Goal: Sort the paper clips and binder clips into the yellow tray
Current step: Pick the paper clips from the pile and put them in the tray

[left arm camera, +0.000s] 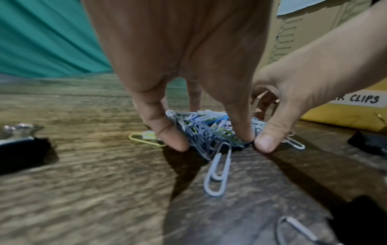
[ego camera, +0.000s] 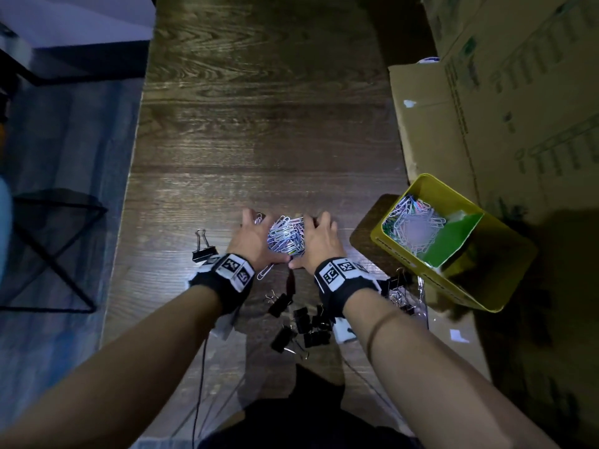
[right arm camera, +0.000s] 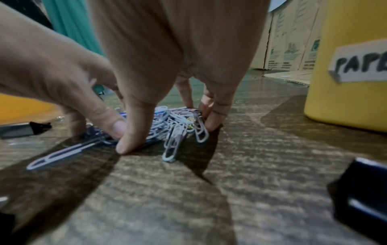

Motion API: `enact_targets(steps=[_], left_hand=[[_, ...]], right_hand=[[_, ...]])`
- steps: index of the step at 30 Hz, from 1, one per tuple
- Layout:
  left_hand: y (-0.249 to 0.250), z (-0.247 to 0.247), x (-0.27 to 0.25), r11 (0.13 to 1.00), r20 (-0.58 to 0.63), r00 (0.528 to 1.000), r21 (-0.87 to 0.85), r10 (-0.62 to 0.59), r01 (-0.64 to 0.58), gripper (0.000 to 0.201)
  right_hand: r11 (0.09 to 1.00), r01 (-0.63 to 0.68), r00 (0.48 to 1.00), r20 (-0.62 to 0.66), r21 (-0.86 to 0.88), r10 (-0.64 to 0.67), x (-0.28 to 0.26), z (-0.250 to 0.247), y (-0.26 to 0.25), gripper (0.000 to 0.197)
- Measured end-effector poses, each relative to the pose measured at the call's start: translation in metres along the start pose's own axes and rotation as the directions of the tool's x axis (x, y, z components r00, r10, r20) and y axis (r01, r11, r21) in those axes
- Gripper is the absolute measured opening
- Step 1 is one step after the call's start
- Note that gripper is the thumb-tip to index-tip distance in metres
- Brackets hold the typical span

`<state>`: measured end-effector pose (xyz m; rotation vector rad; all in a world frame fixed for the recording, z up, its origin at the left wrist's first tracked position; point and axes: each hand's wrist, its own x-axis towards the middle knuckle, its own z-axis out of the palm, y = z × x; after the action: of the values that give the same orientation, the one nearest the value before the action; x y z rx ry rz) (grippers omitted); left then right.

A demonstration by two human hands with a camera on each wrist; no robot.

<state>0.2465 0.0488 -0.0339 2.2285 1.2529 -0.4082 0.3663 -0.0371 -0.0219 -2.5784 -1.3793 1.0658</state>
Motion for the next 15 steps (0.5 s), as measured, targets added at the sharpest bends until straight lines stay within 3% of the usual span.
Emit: enact_targets(steps=[4,7,8,12,15], left_hand=[[0.008,0.004,0.000,0.994,-0.052,0.998,-0.095,0.039,-0.044,0.064],[0.001,0.002,-0.001,0.984,-0.079,0.993,-0.145,0.092,-0.102,0.050],[-0.003,0.000,-0.001,0.985,-0.079,0.992,-0.139,0.095,-0.106,0.047],[-0.010,-0.012,-0.003,0.975,-0.072,0.995,-0.203,0.074,-0.087,0.040],[-0.018,-0.017,-0.001,0.921,-0.014,0.999,-0.387,0.029,-0.032,0.038]], right_hand=[[0.996,0.018,1.000,-0.021,0.086,-0.017,-0.002,0.000,-0.005,0.076],[0.997,0.024,0.997,-0.082,0.073,-0.018,-0.002,-0.003,-0.005,0.034],[0.996,0.020,0.996,-0.086,0.083,-0.013,-0.003,-0.004,-0.005,0.028],[0.985,-0.044,0.997,-0.063,0.168,0.055,-0.001,-0.009,0.000,0.028],[0.974,-0.072,0.992,-0.084,0.214,0.092,-0.002,-0.008,0.004,0.029]])
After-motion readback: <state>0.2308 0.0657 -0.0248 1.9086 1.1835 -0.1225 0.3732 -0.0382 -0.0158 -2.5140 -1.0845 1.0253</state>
